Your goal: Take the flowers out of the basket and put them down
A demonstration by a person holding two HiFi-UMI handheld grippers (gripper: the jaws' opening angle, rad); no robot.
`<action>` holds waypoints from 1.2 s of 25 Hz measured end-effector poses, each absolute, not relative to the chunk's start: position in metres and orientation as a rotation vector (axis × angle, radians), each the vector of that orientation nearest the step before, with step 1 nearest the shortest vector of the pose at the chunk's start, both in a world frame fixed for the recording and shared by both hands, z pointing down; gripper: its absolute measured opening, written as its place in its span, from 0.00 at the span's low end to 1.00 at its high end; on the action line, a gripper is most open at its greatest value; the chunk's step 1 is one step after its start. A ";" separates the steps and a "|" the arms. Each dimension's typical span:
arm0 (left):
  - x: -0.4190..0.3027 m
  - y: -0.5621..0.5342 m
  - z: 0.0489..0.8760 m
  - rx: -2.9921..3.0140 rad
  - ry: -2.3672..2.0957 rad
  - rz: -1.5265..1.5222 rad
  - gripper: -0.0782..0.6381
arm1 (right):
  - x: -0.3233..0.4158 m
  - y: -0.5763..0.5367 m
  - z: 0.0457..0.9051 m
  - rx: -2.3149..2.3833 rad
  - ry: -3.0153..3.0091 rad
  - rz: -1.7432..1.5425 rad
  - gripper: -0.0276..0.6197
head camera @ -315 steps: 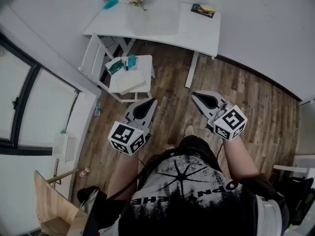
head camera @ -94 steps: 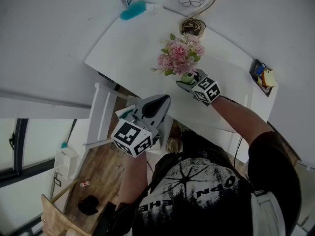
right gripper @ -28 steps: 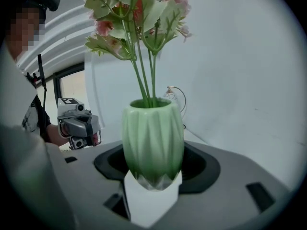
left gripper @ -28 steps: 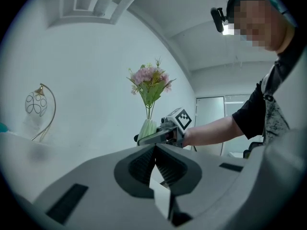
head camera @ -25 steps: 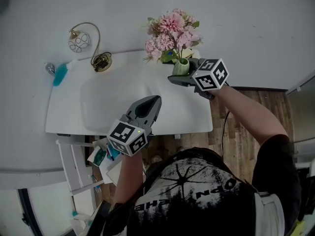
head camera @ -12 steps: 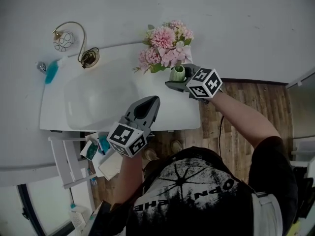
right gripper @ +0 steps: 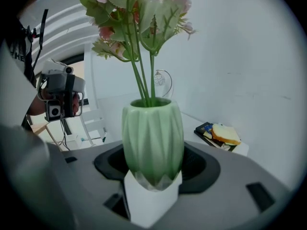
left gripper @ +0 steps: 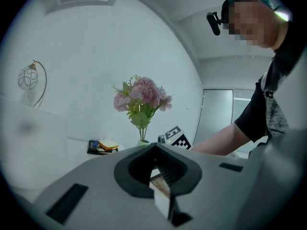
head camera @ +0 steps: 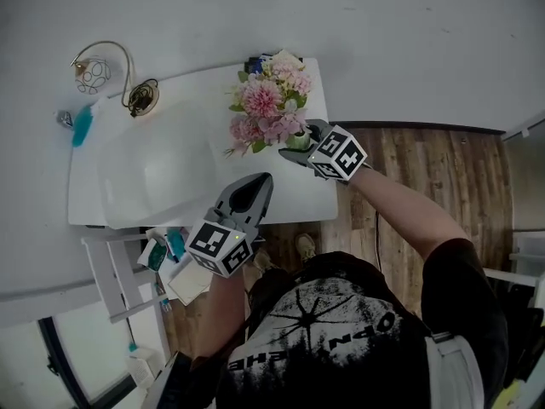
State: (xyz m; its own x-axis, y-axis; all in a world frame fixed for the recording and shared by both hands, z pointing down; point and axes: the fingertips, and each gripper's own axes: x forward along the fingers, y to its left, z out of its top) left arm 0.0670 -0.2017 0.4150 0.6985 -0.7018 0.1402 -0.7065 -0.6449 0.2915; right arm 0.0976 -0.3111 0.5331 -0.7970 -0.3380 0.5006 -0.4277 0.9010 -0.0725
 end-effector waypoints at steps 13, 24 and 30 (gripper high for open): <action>0.078 -0.199 0.446 2.529 -1.127 0.126 0.13 | 0.092 -0.322 0.597 0.663 -2.577 0.289 0.48; 0.070 -0.201 0.457 2.496 -1.137 0.150 0.13 | 0.092 -0.326 0.626 0.713 -2.569 0.332 0.48; 0.067 -0.201 0.463 2.484 -1.130 0.169 0.13 | 0.088 -0.327 0.638 0.738 -2.566 0.331 0.48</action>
State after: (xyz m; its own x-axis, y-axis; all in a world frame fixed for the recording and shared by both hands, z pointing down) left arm 0.0669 -0.2014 0.4632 0.6651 -0.6956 0.2716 -0.7447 -0.5907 0.3107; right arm 0.0879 -0.3269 0.6375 -0.7569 -0.4437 0.4799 -0.5508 0.8282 -0.1030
